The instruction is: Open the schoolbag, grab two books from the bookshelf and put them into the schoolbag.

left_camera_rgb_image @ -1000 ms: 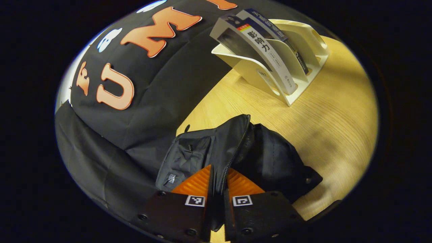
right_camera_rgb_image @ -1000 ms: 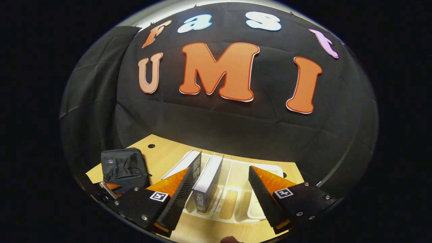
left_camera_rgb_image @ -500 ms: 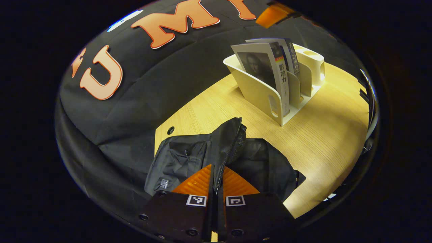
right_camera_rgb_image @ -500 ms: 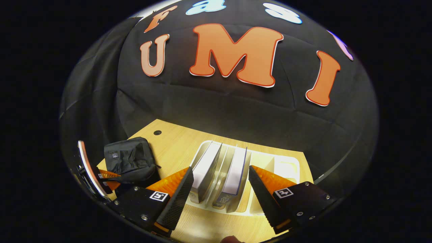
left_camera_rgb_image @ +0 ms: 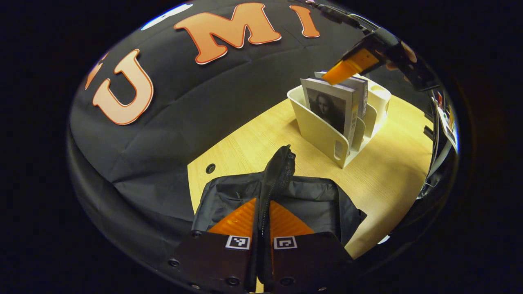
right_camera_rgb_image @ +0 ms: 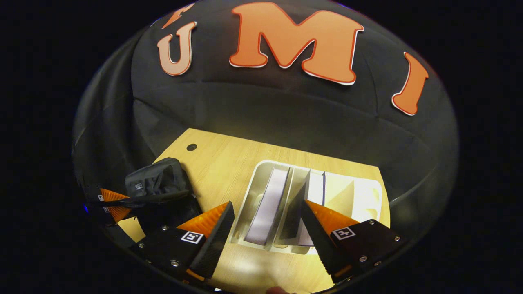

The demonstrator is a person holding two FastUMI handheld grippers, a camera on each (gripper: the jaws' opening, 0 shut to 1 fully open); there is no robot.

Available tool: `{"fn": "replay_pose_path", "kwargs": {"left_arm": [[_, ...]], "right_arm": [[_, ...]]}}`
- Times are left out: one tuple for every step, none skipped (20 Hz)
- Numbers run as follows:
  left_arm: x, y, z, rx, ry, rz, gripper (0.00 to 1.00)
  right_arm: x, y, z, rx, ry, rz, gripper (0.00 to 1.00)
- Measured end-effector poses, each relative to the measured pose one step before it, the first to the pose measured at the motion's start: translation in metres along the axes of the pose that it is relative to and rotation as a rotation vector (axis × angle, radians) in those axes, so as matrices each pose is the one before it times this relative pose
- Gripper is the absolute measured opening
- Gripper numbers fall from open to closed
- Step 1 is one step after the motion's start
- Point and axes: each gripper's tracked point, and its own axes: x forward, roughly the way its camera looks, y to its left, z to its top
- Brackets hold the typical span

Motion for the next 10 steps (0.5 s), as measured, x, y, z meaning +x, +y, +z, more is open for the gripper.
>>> {"fn": "replay_pose_path", "kwargs": {"left_arm": [[-0.00216, 0.00080, 0.00081, -0.00086, 0.00330, -0.01183, 0.07], [-0.00087, -0.00005, -0.00037, 0.00061, 0.00658, -0.01415, 0.07], [-0.00145, 0.00084, -0.00009, 0.00083, 0.00745, -0.01504, 0.07], [-0.00123, -0.00154, -0.00008, -0.00409, 0.00810, -0.02154, 0.07], [-0.00164, -0.00039, -0.00116, 0.00233, 0.01422, -0.02157, 0.07], [-0.00192, -0.00066, -0.00118, 0.00430, 0.01458, -0.02191, 0.07], [-0.00215, 0.00026, -0.00005, 0.00678, 0.00828, -0.02072, 0.07], [-0.00169, -0.00144, -0.00120, 0.00555, 0.00734, -0.02570, 0.07], [-0.00086, -0.00042, -0.00021, 0.00250, 0.00841, -0.02216, 0.06], [-0.00029, 0.00101, 0.00024, 0.00214, 0.00758, -0.01967, 0.06]], "right_arm": [[0.00676, 0.00107, -0.00240, 0.00267, 0.03249, -0.00329, 0.98], [0.00635, 0.00085, -0.00131, 0.00295, 0.03335, 0.00296, 0.99], [0.00471, 0.00176, -0.00112, 0.01207, 0.03045, 0.00252, 0.98], [0.00429, 0.00082, -0.00159, 0.02150, 0.03488, 0.00617, 0.99], [0.00460, 0.00299, -0.00141, 0.02812, 0.02700, 0.01649, 0.99], [0.00165, 0.00094, -0.00193, 0.02434, 0.02925, 0.00709, 0.99], [0.00506, -0.00094, -0.00056, 0.01785, 0.02769, -0.00098, 0.99], [0.00616, -0.00095, 0.00056, 0.00967, 0.02306, -0.00346, 0.99], [0.00595, 0.00041, -0.00043, 0.00066, 0.02391, 0.00012, 0.99], [0.00421, -0.00055, -0.00064, 0.00665, 0.01927, -0.00583, 0.99]]}}
